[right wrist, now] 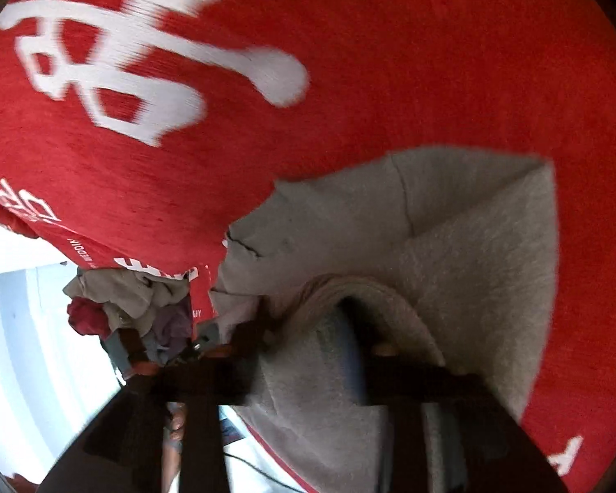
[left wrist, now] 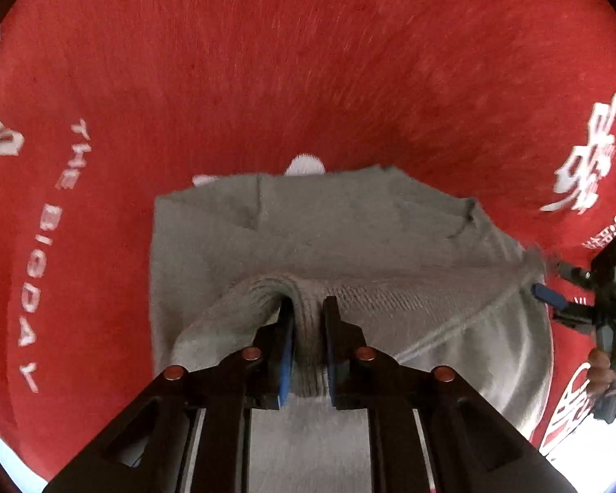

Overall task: Fold small clothes
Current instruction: 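Lay the held hem over the collar with both grippers and press down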

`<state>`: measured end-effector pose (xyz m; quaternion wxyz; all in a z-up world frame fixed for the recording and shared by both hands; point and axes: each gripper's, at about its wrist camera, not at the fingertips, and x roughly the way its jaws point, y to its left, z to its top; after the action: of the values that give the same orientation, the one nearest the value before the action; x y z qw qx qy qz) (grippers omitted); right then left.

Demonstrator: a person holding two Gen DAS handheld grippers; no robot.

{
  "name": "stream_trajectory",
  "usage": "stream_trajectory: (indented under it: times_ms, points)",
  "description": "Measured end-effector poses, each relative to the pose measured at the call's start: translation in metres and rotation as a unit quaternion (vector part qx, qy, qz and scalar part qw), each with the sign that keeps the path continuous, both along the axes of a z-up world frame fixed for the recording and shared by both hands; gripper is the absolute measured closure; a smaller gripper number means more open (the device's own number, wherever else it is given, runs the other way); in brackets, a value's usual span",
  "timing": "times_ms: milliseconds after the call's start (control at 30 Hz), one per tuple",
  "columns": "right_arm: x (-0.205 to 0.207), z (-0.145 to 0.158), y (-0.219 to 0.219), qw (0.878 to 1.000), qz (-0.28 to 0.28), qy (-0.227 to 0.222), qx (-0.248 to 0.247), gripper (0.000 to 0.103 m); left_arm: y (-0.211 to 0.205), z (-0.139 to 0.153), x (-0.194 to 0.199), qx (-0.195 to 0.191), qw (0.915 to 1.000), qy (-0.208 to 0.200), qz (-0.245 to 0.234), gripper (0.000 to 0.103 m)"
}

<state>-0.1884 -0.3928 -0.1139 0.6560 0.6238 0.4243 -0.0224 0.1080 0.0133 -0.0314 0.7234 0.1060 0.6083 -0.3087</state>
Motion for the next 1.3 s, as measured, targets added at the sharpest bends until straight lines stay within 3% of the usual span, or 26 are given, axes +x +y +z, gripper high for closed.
stream_trajectory:
  times_ms: [133,267,400,500,567,700,833,933,1067,1167,1233,1267,1300]
  points:
    - [-0.012,0.024,0.001,0.999,0.003,0.016,-0.038,0.041,0.004,0.018,-0.010,0.020,0.9994,-0.023,-0.019,0.089]
    - [-0.011,0.039,0.005,0.990,0.037,0.049,-0.127,0.041,-0.004,0.003,-0.017,0.051,0.9978,-0.015,-0.040,0.089]
    - [0.014,0.030,0.006,0.979,0.083,0.064,-0.174,0.041,-0.019,-0.014,-0.025,0.052,0.9970,-0.010,-0.056,0.089]
    - [0.036,0.018,0.007,0.971,0.116,0.068,-0.196,0.041,-0.033,-0.033,-0.022,0.077,0.9955,-0.018,-0.053,0.089]
    - [0.048,0.004,0.008,0.968,0.133,0.086,-0.194,0.045,-0.037,-0.041,-0.015,0.108,0.9928,-0.037,-0.035,0.089]
    - [0.050,0.001,0.004,0.973,0.127,0.078,-0.177,0.049,-0.025,-0.023,-0.002,0.115,0.9900,-0.081,0.000,0.089]
    - [0.045,0.002,0.004,0.973,0.142,0.068,-0.172,0.049,-0.028,-0.020,0.002,0.130,0.9855,-0.098,-0.047,0.089]
    - [0.044,0.004,0.006,0.974,0.141,0.059,-0.165,0.048,-0.037,-0.031,0.010,0.129,0.9858,-0.077,-0.075,0.089]
    - [0.055,0.003,0.016,0.971,0.161,0.054,-0.170,0.048,-0.040,-0.045,0.032,0.098,0.9925,-0.020,-0.070,0.089]
    - [0.062,0.000,0.018,0.969,0.168,0.058,-0.173,0.048,-0.049,-0.055,0.042,0.095,0.9920,-0.002,-0.083,0.089]
    - [0.067,-0.006,0.020,0.968,0.163,0.077,-0.173,0.066,-0.056,-0.054,0.043,0.101,0.9902,-0.013,-0.096,0.089]
    - [0.068,-0.007,0.020,0.968,0.160,0.083,-0.174,0.092,-0.058,-0.052,0.043,0.104,0.9894,-0.022,-0.099,0.089]
    - [0.067,-0.006,0.020,0.969,0.154,0.085,-0.173,0.092,-0.060,-0.051,0.041,0.108,0.9887,-0.028,-0.100,0.089]
